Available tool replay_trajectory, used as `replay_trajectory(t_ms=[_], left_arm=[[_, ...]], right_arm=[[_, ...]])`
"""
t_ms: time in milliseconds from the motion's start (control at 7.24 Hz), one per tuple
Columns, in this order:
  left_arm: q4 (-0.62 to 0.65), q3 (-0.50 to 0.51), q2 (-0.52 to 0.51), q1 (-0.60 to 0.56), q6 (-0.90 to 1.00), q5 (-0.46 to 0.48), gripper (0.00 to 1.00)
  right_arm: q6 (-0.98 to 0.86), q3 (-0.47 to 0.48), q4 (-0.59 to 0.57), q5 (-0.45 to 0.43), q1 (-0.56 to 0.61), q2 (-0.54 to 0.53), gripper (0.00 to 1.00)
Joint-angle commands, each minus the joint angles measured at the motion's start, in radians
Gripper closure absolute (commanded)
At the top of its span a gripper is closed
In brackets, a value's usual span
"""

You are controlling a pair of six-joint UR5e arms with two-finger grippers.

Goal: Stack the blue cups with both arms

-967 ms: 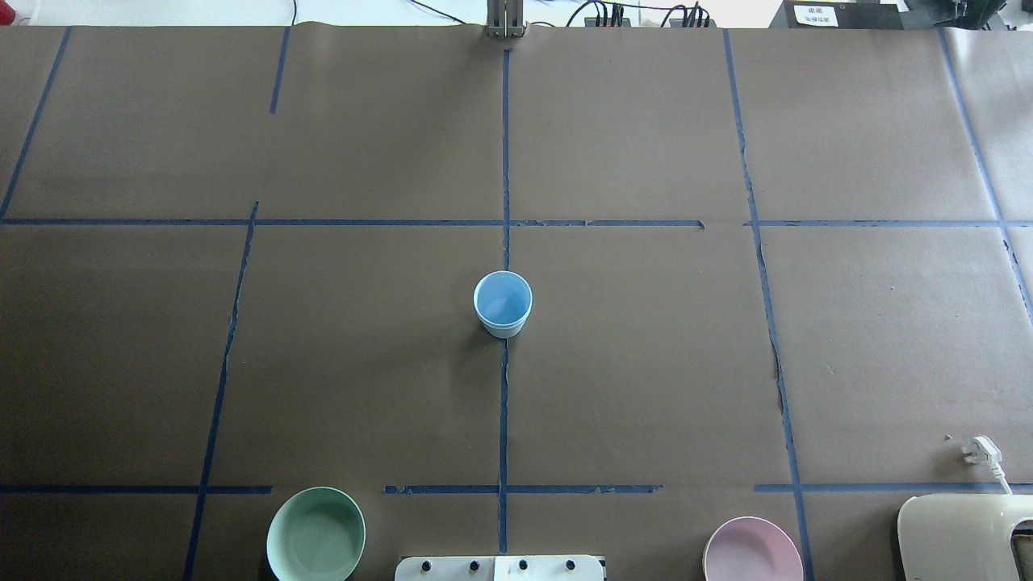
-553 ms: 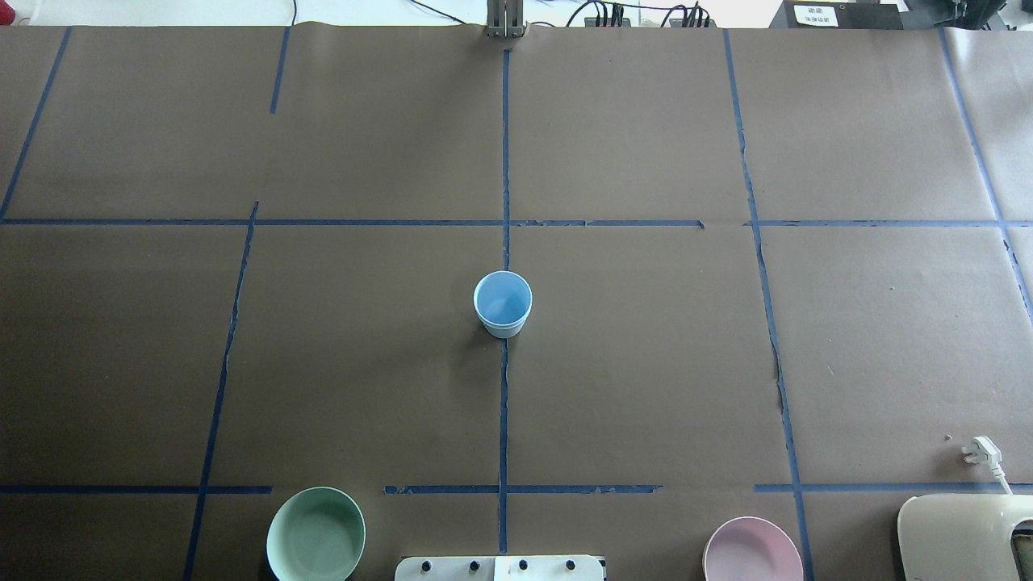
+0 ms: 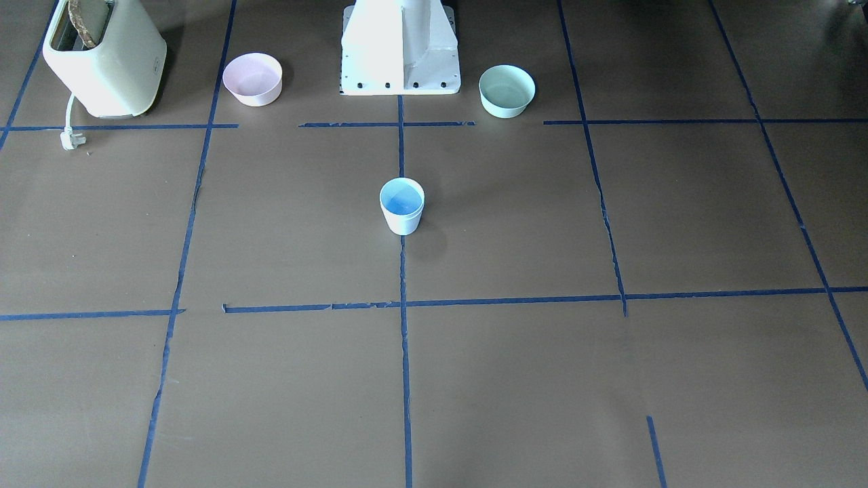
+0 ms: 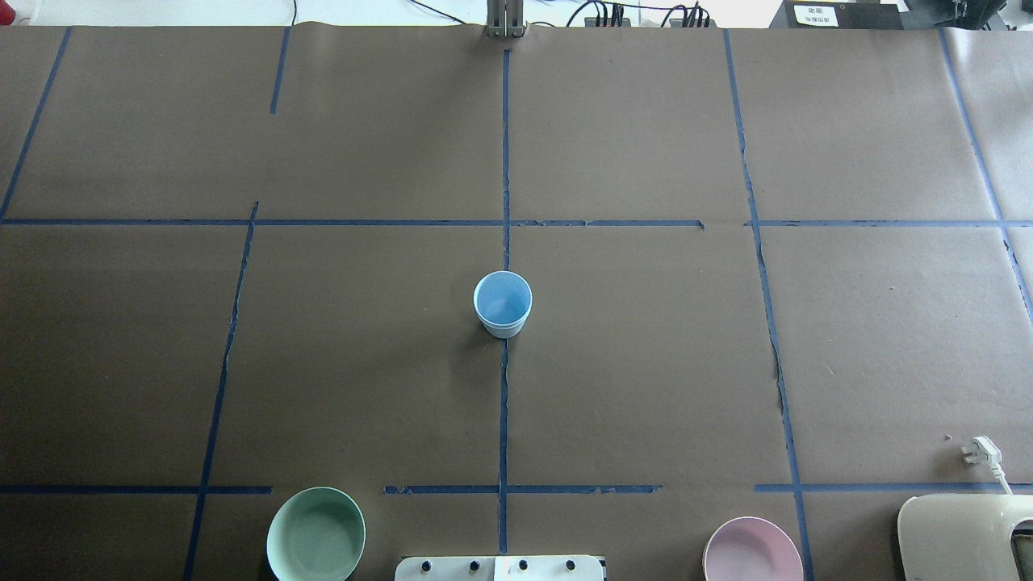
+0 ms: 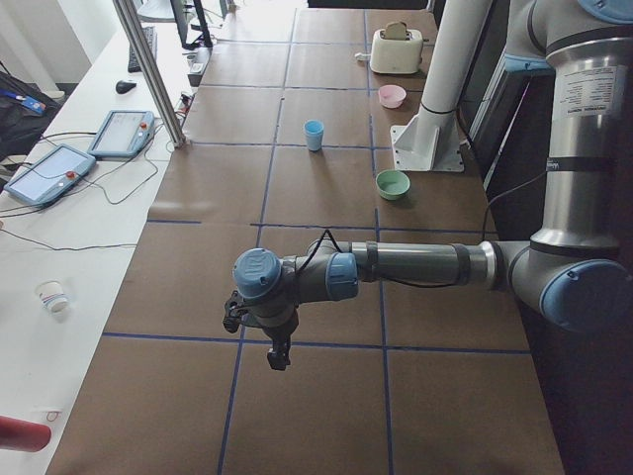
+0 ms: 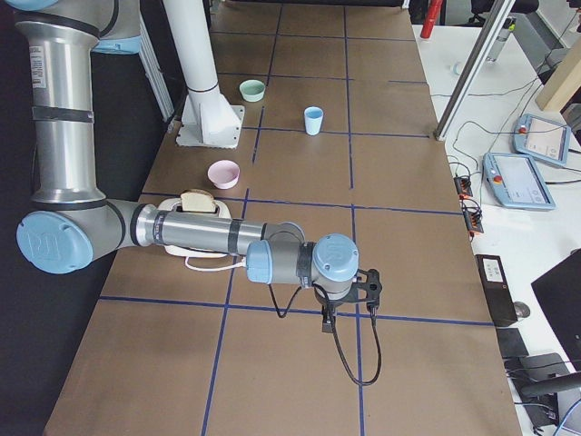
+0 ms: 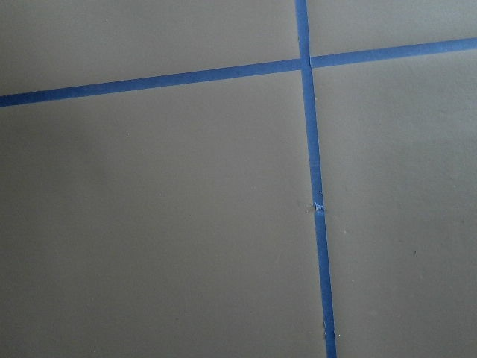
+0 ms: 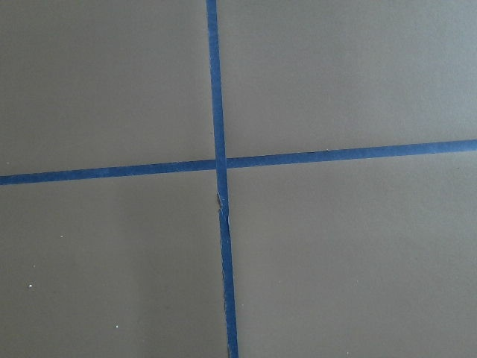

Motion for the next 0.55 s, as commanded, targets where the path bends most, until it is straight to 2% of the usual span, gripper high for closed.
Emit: replay_trajectory(t_ms=[0, 414], left_arm=[[0.0, -0.002, 0.0, 0.0, 0.0, 0.0, 0.0], [0.0, -0.002, 0.0, 0.0, 0.001, 0.001, 0.0]], right_arm=[[-0.01, 0.042, -0.069, -0.005, 0.0, -0.005, 0.0], [-0.014, 0.041, -0.064, -0.015, 0.0, -0.006, 0.0]])
